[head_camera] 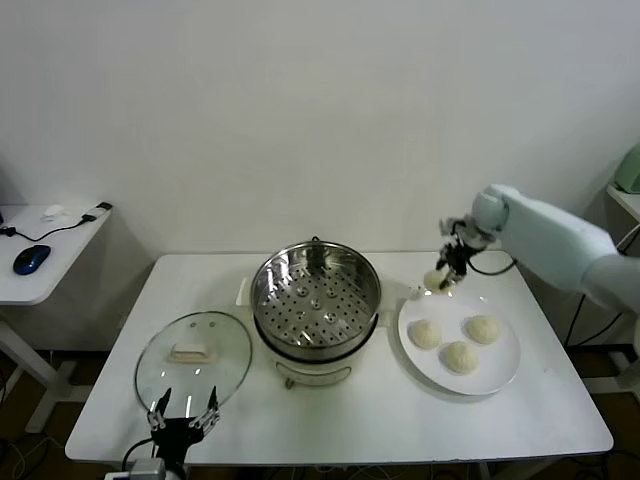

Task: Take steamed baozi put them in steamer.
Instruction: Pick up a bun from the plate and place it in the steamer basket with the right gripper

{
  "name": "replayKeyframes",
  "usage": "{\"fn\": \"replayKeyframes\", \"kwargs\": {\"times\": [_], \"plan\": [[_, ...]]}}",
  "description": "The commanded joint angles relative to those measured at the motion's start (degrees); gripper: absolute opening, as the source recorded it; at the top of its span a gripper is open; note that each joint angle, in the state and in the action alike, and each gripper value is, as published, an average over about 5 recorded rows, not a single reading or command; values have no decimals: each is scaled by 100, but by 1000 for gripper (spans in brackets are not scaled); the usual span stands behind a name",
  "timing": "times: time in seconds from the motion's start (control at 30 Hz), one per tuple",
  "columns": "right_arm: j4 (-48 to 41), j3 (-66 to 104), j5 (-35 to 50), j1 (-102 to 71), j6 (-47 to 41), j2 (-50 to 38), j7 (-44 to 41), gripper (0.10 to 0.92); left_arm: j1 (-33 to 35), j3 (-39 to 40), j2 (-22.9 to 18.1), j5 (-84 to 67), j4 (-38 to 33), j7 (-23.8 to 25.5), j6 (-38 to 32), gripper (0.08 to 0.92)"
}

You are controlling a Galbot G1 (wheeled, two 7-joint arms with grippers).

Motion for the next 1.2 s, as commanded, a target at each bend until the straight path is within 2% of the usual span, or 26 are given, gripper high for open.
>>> {"fn": "replayKeyframes", "kwargs": {"times": [0.03,0.13,0.23,0.4,0.57,0.77,1.2], "plan": [[2288,-1189,1258,2509,1158,712,-165,534,7,17,19,6,-48,0,9,823],[2853,-1314,859,2487,1810,1168,-39,532,-1,18,40,5,-50,2,8,823],[2908,-1368,11,2030,2648,1498,203,532,3,12,57,1,-72,1,7,823],[1692,-912,-1859,863,3881,1722,506,534,24,-31,71,-22,-132,-4,1,823],[369,-341,-2929,-96,4562,1930,852,535,45,-23,99,-18,-145,-8,-6,823],[-477,-25,-3375,-659,4771,2191,1093,535,43,11,90,-7,-133,-11,-10,823],[-1360,316,-3768,-1017,4847,2521,1416,542,-56,10,81,-23,-45,-45,-16,823]]}}
